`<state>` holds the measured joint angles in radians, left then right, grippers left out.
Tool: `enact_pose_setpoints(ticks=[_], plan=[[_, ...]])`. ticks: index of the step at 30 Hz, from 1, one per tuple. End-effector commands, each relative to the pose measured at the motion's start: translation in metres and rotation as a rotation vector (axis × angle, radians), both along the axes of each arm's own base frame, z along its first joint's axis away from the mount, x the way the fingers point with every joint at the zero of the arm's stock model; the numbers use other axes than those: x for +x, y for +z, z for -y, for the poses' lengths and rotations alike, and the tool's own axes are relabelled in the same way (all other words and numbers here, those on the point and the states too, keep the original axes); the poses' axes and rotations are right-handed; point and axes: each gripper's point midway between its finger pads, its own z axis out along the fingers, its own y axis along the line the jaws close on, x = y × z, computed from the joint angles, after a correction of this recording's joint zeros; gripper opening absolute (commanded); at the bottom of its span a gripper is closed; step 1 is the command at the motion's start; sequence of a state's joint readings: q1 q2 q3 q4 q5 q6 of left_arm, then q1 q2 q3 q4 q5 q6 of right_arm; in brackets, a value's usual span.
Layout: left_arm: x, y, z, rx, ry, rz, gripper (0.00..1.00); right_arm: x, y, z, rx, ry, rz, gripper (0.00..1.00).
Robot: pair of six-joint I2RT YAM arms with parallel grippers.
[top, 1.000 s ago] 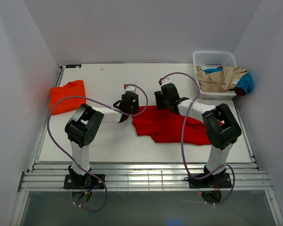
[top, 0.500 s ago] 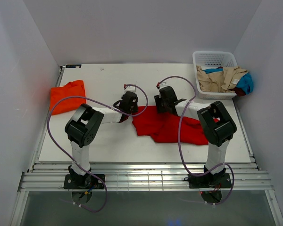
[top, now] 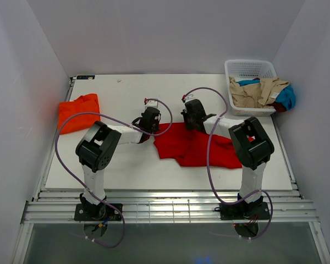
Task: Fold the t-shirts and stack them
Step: Flatten out the tshirt
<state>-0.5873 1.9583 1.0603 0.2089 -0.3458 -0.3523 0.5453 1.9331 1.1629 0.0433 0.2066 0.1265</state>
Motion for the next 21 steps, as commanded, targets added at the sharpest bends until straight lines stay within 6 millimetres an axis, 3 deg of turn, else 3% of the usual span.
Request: enact_pose_setpoints(ticks=[1, 5, 7, 8, 10, 11, 12, 17, 21], plan=[[-0.002, 0.002, 0.001, 0.008, -0.002, -0.012, 0.17, 0.006, 0.018, 0.006, -0.035, -0.013, 0.034, 0.11], [0.002, 0.017, -0.001, 0.013, 0.013, 0.019, 0.11, 0.005, 0.052, 0.016, -0.063, -0.026, 0.084, 0.1], [0.006, 0.031, -0.004, 0.017, 0.025, 0.048, 0.1, 0.003, 0.081, 0.026, -0.08, -0.047, 0.122, 0.11], [0.007, 0.034, -0.007, 0.032, 0.036, 0.054, 0.1, 0.005, 0.105, 0.028, -0.075, -0.049, 0.166, 0.11], [0.01, 0.048, -0.011, 0.049, 0.047, 0.072, 0.1, 0.0, 0.124, 0.04, -0.104, -0.068, 0.185, 0.13], [0.011, 0.053, -0.014, 0.058, 0.062, 0.084, 0.1, -0.002, 0.146, 0.043, -0.097, -0.072, 0.225, 0.13], [0.012, 0.058, -0.017, 0.062, 0.072, 0.091, 0.1, -0.004, 0.155, 0.048, -0.103, -0.081, 0.236, 0.13], [0.007, 0.108, -0.033, 0.042, 0.128, 0.162, 0.1, -0.022, 0.207, 0.078, -0.117, -0.153, 0.314, 0.15], [0.001, 0.155, -0.046, 0.016, 0.154, 0.234, 0.1, -0.033, 0.234, 0.09, -0.116, -0.182, 0.342, 0.17]])
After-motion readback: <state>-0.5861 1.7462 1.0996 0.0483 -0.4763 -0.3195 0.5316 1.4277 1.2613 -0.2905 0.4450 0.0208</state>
